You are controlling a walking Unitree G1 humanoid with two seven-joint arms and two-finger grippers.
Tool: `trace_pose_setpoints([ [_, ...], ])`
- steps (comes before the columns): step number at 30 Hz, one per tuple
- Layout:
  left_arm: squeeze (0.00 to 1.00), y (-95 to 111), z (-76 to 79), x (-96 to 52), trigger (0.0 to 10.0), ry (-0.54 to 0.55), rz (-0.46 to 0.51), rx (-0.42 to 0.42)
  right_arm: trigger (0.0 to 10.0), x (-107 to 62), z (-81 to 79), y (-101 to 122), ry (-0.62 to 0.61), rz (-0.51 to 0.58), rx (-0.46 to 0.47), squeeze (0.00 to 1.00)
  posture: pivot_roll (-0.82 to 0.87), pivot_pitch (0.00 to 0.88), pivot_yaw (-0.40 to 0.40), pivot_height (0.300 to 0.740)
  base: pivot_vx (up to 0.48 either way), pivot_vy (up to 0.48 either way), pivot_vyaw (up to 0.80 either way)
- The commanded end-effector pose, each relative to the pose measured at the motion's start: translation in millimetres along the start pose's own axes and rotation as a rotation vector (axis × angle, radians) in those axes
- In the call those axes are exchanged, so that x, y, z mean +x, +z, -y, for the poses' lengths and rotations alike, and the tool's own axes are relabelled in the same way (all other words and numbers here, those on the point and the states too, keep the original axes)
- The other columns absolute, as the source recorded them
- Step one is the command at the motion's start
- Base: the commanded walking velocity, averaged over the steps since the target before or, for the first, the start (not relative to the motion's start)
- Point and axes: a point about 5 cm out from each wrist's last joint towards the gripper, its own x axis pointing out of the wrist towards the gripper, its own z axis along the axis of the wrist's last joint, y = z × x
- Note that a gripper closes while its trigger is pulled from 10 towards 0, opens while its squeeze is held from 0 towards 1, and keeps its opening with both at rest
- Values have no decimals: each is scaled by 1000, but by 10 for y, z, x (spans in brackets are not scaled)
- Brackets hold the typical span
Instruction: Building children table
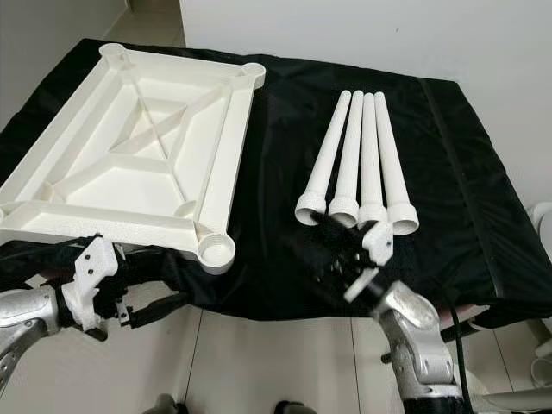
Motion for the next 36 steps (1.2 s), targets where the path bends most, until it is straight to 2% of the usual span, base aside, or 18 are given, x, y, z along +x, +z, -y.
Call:
trace_pose_setpoints([
  [1, 0, 180, -38, 97, 10000, 14, 69, 40, 10000, 34, 42, 39, -68, 16, 9, 0, 63, 73, -29, 740, 0, 0, 0],
  [7, 0, 296, -35, 51, 10000, -30, 80, 35, 10000, 72, 73, 88, -93, 32, 9, 0, 62, 77, -23, 740, 0, 0, 0],
  [9, 0, 206, 63, -27, 10000, -108, 8, 1, 10000, 40, 73, 62, -77, 1, -16, 0, 67, 84, -23, 740, 0, 0, 0],
  [12, 0, 161, 111, -53, 10000, -141, -20, -10, 10000, 25, 73, 48, -73, -9, -22, 0, 71, 86, -24, 740, 0, 0, 0],
  [13, 0, 80, 223, -110, 10000, -201, -77, -26, 10000, 8, 77, 45, -79, -17, -21, 0, 75, 90, -27, 740, 0, 0, 0],
  [16, 0, 41, 283, -150, 10000, -224, -103, -43, 10000, 3, 94, 50, -90, -18, -16, 0, 79, 97, -30, 740, 0, 0, 0],
  [18, 0, 55, 266, -150, 10000, -193, -91, -56, 10000, 10, 118, 60, -111, -15, -11, 0, 83, 99, -34, 740, 0, 0, 0],
  [20, 0, 164, 81, -69, 10000, -52, -13, -49, 10000, 62, 162, 81, -151, -1, 3, 0, 87, 99, -37, 740, 0, 0, 0],
  [21, 0, 164, 81, -69, 10000, -52, -13, -49, 10000, 62, 162, 81, -151, -1, 3, 0, 87, 99, -37, 740, 0, 0, 0],
  [24, 0, 252, -167, 63, 10000, 133, 48, -54, 10000, 133, 213, 93, -208, 19, 11, 0, 86, 97, -38, 740, 0, 0, 0],
  [27, 0, 266, -231, 99, 10000, 183, 57, -68, 10000, 149, 236, 94, -229, 24, 11, 0, 86, 97, -38, 740, 0, 0, 0],
  [28, 0, 304, -323, 153, 10000, 260, 87, -77, 10000, 170, 281, 98, -275, 32, 21, 0, 81, 96, -36, 740, 0, 0, 0],
  [29, 0, 304, -323, 153, 10000, 260, 87, -77, 10000, 170, 281, 98, -275, 32, 21, 0, 81, 96, -36, 740, 0, 0, 0],
  [30, 0, 327, -423, 203, 10000, 341, 108, -115, 10000, 186, 332, 98, -327, 36, 25, 0, 77, 96, -33, 740, 0, 0, 0],
  [32, 0, 327, -423, 203, 10000, 341, 108, -115, 10000, 186, 332, 98, -327, 36, 25, 0, 77, 96, -33, 740, 0, 0, 0],
  [33, 0, 332, -548, 279, 10000, 422, 108, -156, 10000, 192, 411, 94, -408, 35, 15, 0, 74, 93, -30, 740, 0, 0, 0],
  [35, 0, 332, -548, 279, 10000, 422, 108, -156, 10000, 192, 411, 94, -408, 35, 15, 0, 74, 93, -30, 740, 0, 0, 0],
  [36, 0, 334, -650, 348, 10000, 485, 111, -190, 10000, 201, 463, 91, -465, 38, 16, 0, 66, 91, -25, 740, 0, 0, 0],
])
